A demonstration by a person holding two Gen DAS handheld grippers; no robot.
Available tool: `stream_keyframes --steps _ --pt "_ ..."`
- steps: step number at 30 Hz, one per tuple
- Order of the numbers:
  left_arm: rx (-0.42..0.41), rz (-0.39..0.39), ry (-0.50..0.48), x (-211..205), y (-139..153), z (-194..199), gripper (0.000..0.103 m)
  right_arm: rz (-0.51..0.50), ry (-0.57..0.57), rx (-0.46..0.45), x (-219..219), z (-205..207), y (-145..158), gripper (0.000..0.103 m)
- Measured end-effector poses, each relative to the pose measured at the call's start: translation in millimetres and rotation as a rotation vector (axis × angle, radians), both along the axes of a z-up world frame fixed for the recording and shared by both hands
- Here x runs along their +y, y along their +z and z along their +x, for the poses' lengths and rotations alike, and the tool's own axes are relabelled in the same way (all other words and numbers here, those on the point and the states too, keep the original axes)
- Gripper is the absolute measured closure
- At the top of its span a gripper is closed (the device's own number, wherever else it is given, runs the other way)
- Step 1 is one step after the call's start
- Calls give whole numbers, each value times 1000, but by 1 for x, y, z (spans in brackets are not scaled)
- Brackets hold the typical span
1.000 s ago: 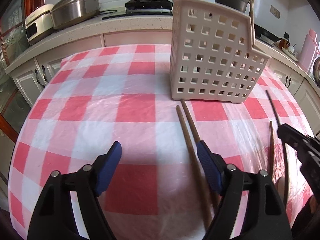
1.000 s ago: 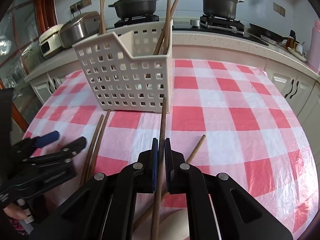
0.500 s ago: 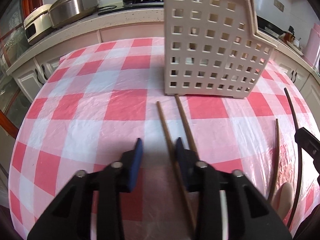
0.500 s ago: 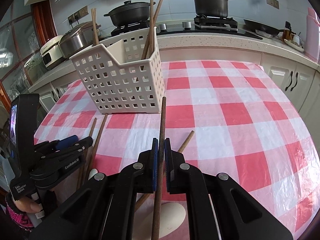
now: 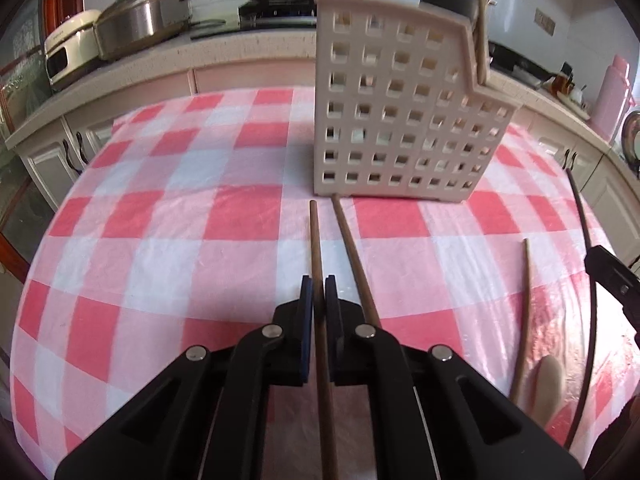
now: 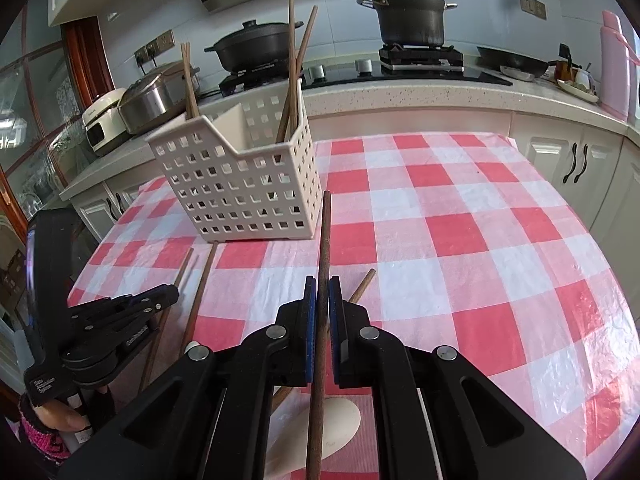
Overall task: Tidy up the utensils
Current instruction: 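Lift both held chopsticks upright and carry them over the white caddy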
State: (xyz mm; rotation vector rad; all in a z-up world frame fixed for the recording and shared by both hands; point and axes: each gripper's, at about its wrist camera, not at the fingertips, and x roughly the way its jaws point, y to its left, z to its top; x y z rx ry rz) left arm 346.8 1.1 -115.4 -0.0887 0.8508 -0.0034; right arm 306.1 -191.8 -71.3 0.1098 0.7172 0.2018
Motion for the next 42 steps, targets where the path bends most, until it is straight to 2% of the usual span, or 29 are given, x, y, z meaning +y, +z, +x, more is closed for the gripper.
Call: stream_keyframes --steps 6,12,18,27,42 --pt "-112 -24 -9 8 36 -31 97 13 4 -55 0 -15 20 97" --pt "-190 -38 -7 16 69 -60 97 16 18 -108 6 -32 40 97" --pt "-269 -19 -4 20 94 -90 97 18 29 -159 12 -49 60 97" --pt "-368 17 -13 20 117 -125 97 16 48 -209 20 -69 80 97" --pt "-429 24 -25 20 138 -144 97 6 55 -273 24 -84 99 97"
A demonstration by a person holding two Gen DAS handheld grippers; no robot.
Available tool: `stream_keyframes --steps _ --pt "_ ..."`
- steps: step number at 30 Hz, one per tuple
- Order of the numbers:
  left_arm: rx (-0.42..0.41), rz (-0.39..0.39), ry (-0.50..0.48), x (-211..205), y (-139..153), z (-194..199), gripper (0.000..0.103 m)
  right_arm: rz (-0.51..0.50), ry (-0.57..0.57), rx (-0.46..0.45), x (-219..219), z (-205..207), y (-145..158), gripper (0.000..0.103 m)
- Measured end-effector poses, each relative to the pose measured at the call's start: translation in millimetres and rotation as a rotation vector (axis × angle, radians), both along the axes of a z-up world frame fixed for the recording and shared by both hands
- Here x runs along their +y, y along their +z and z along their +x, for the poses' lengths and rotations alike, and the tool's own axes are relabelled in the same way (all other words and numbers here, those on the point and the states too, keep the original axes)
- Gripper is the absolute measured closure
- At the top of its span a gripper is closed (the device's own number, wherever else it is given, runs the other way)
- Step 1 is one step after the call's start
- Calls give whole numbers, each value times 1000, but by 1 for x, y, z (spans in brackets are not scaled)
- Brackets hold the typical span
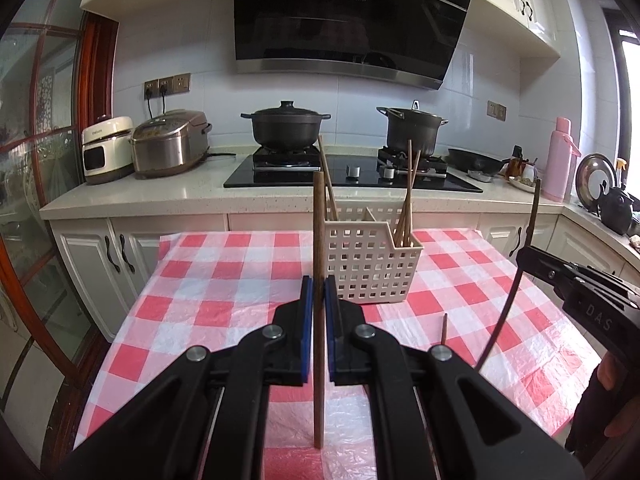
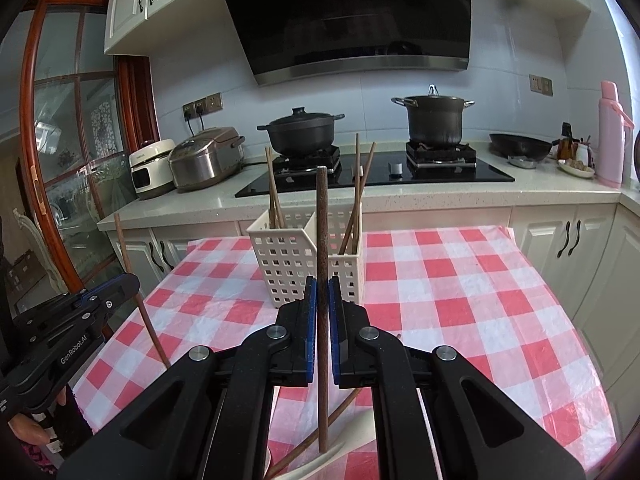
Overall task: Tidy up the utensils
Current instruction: 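Lift both held chopsticks upright and carry them over the white caddy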
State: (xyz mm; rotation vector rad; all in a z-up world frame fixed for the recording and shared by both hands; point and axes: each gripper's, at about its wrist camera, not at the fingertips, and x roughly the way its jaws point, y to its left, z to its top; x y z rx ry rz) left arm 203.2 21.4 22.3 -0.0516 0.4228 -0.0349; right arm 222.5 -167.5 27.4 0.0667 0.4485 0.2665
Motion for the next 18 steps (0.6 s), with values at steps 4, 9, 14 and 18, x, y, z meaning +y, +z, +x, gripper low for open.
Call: stream_keyframes --steps 4,9,14,18 --pt "-6 4 -2 0 4 1 97 -5 5 -12 2 -1 3 97" --pt "-18 10 -10 0 13 5 97 -16 6 -33 3 2 11 97" --pt "-15 13 -25 -2 20 17 97 -34 7 -49 5 10 19 97" --pt "-14 20 -38 -7 26 27 97 -50 10 -57 7 20 24 97"
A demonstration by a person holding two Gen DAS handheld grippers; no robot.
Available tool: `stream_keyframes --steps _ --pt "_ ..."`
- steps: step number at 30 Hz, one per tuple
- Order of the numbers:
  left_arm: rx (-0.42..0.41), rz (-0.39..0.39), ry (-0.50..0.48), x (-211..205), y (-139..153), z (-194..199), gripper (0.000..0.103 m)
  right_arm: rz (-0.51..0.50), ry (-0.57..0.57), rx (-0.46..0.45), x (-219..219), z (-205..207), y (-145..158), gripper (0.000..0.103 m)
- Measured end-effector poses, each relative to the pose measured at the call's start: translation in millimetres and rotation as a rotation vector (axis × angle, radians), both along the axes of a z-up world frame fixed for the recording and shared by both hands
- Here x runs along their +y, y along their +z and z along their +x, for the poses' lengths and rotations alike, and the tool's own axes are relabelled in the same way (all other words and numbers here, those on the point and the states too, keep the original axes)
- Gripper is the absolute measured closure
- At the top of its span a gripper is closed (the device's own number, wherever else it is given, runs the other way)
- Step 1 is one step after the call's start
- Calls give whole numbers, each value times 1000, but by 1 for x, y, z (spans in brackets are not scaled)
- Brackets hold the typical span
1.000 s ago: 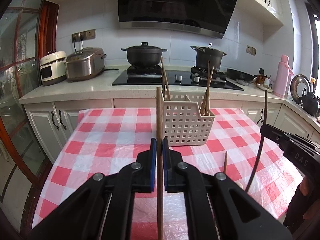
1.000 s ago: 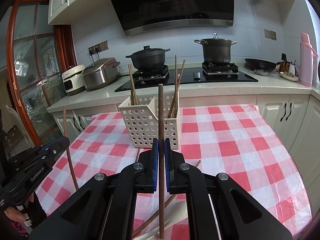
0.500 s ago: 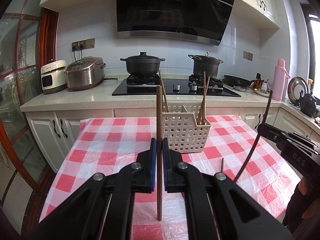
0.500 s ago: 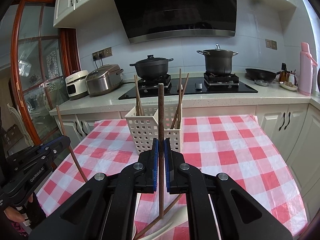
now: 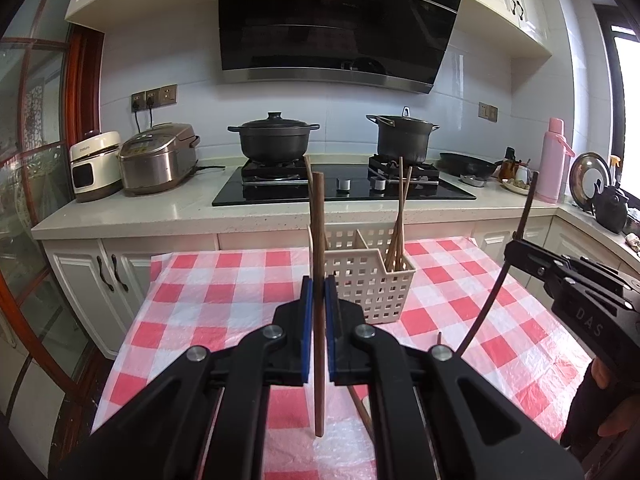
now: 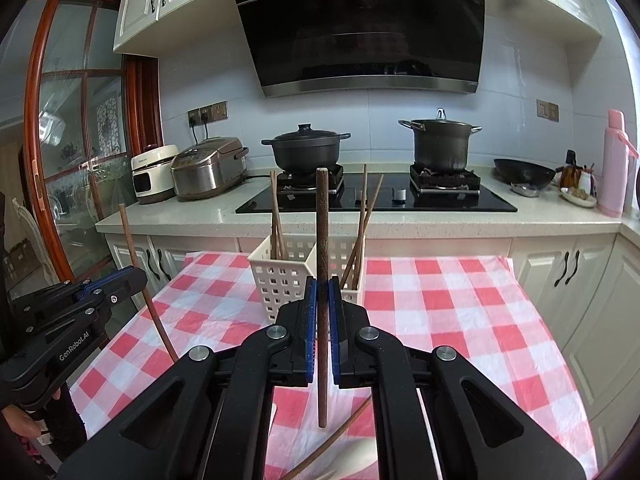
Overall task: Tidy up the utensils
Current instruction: 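Lift both held chopsticks upright and carry them over the white caddy, then lower the chopsticks into the caddy and open both grippers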
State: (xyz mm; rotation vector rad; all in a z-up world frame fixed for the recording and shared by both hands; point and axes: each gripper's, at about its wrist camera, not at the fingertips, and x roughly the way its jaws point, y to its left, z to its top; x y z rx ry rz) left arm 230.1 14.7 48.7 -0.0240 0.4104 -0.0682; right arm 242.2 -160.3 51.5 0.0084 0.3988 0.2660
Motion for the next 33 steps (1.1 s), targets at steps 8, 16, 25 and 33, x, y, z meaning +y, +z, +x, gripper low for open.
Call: stream_keyframes --steps 8,16,25,33 --pt "-48 -1 -3 0 28 16 97 -15 10 -45 4 11 20 97" --pt "-107 3 -32 -12 68 34 97 -16 29 -92 9 24 45 97" --pt "-138 -10 -72 -20 115 67 97 -16 34 -122 9 60 78 97" --pt "-135 -34 -71 -20 139 117 97 -7 18 -115 5 104 83 97"
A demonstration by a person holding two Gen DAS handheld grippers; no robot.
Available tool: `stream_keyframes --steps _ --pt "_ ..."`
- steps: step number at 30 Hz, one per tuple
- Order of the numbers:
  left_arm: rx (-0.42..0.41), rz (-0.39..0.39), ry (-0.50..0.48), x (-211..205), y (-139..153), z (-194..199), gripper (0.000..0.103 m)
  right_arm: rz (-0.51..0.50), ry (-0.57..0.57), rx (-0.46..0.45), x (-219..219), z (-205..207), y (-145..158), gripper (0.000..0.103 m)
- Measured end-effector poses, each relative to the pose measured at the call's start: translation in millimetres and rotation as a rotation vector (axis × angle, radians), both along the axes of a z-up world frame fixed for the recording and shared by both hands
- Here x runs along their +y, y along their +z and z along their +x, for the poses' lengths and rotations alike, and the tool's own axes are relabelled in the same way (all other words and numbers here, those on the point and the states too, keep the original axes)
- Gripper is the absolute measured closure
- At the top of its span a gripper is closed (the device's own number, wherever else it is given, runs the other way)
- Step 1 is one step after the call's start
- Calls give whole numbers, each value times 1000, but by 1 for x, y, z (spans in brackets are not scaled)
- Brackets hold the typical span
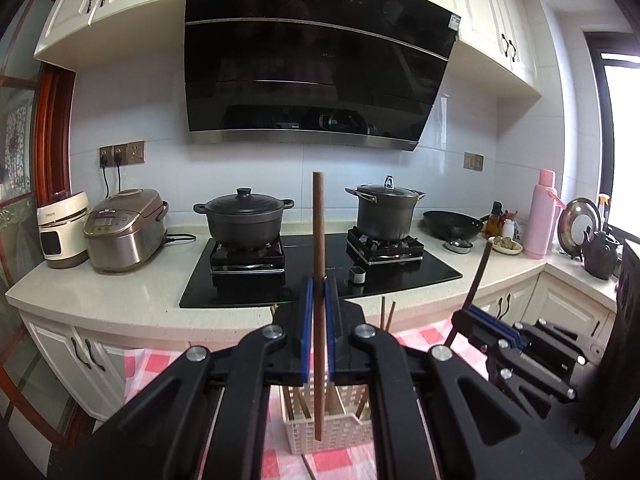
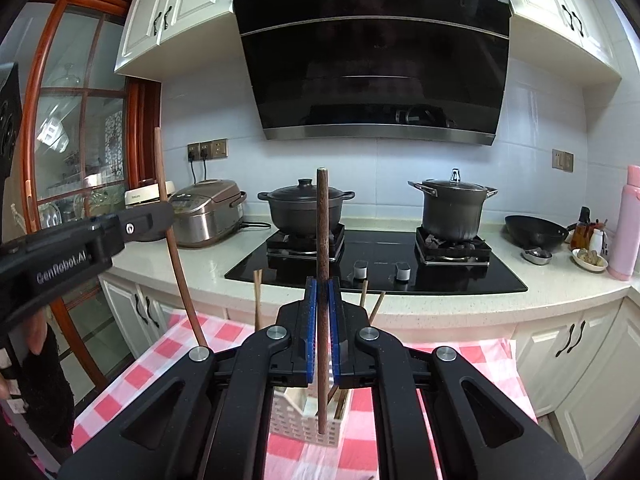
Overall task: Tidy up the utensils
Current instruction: 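Lower the chopsticks into the caddy and open both grippers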
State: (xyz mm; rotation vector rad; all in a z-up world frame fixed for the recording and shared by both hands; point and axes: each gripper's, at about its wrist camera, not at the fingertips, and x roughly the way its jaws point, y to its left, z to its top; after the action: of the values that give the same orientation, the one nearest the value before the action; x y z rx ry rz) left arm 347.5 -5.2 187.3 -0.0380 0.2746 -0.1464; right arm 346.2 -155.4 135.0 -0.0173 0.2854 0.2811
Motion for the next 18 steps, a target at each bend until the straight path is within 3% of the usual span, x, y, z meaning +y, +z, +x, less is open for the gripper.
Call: stream_keyframes --steps 9,18 --pt "44 -26 15 2 -11 63 97 21 11 21 7 41 -13 97" --pt "182 -60 -24 9 -61 106 97 5 32 137 12 73 -50 97"
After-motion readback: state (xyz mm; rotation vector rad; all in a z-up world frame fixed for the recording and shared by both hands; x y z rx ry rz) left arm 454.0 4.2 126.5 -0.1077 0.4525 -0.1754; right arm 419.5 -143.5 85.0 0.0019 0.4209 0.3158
